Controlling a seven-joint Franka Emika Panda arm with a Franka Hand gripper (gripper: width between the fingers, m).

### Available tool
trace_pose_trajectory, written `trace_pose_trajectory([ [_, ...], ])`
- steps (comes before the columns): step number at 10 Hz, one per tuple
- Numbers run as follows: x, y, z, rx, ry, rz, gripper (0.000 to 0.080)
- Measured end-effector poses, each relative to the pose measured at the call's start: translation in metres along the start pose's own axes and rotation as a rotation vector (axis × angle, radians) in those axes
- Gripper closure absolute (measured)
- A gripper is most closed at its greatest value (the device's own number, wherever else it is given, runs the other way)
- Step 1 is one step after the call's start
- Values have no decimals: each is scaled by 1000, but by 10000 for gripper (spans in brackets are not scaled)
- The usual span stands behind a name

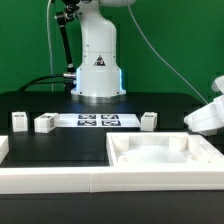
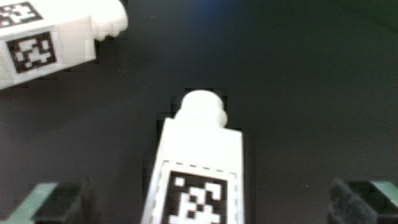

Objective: Assemble square table

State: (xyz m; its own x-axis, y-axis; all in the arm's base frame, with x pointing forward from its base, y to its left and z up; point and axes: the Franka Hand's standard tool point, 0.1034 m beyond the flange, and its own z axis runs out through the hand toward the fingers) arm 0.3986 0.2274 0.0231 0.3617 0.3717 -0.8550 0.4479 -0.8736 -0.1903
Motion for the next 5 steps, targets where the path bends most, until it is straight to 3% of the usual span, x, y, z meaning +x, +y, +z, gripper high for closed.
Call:
trace_pose_trajectory([
  [3, 2, 0, -1, 0, 13, 4, 150],
  [5, 10, -3, 4, -16, 47, 61, 150],
])
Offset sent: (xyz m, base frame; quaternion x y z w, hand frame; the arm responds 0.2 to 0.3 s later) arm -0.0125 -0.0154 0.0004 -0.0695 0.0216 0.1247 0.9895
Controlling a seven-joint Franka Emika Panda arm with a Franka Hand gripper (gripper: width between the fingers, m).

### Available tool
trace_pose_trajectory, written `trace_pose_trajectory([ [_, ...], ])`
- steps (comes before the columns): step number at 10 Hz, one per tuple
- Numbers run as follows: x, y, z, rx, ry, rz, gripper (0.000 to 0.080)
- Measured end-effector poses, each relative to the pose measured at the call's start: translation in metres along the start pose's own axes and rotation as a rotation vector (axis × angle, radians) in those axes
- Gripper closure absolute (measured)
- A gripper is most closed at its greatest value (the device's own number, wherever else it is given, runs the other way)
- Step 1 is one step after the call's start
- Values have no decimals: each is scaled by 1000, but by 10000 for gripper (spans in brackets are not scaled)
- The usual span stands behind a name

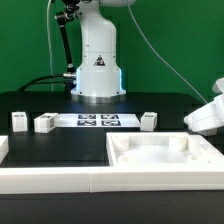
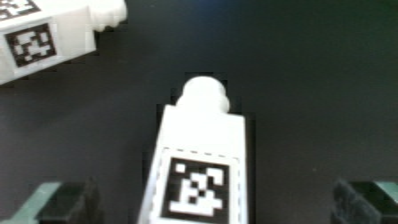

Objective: Assemble square table

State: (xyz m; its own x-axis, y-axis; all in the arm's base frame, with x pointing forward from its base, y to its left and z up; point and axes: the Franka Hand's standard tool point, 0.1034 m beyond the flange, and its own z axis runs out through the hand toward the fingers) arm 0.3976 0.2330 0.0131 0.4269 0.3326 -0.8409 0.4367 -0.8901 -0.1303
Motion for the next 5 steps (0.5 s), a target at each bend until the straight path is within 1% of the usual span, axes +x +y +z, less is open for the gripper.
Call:
trace_pose_trajectory([
  [5, 7, -1, 3, 5, 27, -5, 150],
])
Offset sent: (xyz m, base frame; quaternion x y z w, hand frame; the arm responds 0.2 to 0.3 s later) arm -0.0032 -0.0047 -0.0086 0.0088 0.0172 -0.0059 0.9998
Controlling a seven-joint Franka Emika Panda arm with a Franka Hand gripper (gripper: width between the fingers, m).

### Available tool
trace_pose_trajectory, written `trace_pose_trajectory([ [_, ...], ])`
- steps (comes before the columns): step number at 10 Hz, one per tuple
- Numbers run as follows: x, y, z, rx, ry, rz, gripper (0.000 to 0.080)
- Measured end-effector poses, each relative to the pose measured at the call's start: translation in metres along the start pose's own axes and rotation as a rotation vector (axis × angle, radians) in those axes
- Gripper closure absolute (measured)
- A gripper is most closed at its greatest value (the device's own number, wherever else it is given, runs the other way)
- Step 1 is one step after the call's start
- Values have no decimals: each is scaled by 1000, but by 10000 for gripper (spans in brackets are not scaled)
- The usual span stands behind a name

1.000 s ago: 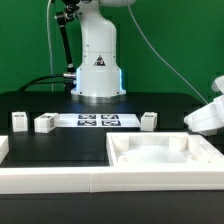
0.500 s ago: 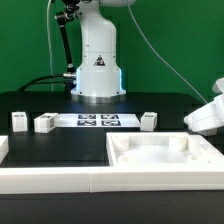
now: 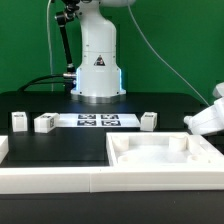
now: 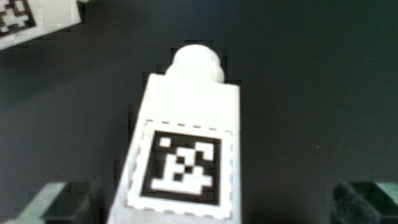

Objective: Assemble square table

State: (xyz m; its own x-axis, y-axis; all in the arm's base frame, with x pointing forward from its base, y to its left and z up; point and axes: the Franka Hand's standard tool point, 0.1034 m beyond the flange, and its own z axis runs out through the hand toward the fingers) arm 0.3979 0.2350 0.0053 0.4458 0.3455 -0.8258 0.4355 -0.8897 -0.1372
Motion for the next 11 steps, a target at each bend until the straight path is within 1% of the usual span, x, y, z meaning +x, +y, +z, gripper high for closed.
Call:
trace_pose_trajectory([
  [2, 0, 0, 0, 0, 1, 0, 417],
  [3, 0, -1, 0, -1, 1, -1, 511],
  [8, -1, 0, -1, 1, 1, -6, 510],
  [9, -8, 4, -6, 9, -5, -22, 510],
  [10, -18, 11, -14, 18, -13, -27, 509],
  [11, -27, 18, -20, 34, -18, -33, 509],
])
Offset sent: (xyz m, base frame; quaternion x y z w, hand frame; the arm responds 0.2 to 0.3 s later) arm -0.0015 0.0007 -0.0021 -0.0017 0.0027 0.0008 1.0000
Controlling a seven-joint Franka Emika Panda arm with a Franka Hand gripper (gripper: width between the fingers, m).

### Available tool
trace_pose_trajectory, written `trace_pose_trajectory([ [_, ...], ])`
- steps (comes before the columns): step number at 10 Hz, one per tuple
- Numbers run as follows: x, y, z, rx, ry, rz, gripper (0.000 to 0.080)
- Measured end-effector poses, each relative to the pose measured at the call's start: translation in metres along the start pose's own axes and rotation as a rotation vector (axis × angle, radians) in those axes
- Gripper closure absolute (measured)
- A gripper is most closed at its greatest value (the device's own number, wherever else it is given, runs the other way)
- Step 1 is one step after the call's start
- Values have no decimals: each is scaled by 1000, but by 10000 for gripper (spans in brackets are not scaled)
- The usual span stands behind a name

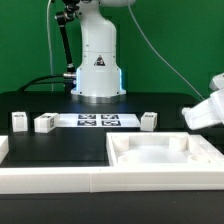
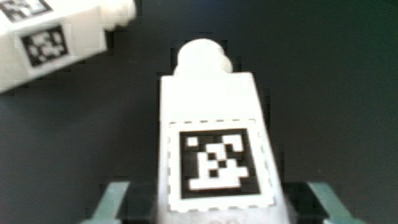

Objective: Assemble square table

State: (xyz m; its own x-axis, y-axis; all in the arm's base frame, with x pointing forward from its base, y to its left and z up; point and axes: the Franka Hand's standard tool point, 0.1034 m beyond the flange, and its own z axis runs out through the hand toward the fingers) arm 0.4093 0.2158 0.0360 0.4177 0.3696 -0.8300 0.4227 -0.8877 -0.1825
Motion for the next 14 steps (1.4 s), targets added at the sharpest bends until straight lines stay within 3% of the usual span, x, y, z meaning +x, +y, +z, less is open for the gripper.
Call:
trace_pose_trajectory([
  [2, -26, 16, -11, 16, -3, -5, 509],
  [3, -32, 23, -10, 22, 14, 0, 509],
  [5, -28, 21, -9, 18, 34, -3, 509],
  [6, -20, 24, -15, 15, 100, 1, 509],
  [8, -20, 35, -22, 3, 240, -12, 509],
  [11, -45, 78, -50, -12, 428, -63, 509],
  [12, -51, 90, -58, -27, 532, -63, 509],
  [13, -67, 95, -60, -45, 578, -43, 509],
  [14, -66, 93, -65, -67, 648, -38, 509],
])
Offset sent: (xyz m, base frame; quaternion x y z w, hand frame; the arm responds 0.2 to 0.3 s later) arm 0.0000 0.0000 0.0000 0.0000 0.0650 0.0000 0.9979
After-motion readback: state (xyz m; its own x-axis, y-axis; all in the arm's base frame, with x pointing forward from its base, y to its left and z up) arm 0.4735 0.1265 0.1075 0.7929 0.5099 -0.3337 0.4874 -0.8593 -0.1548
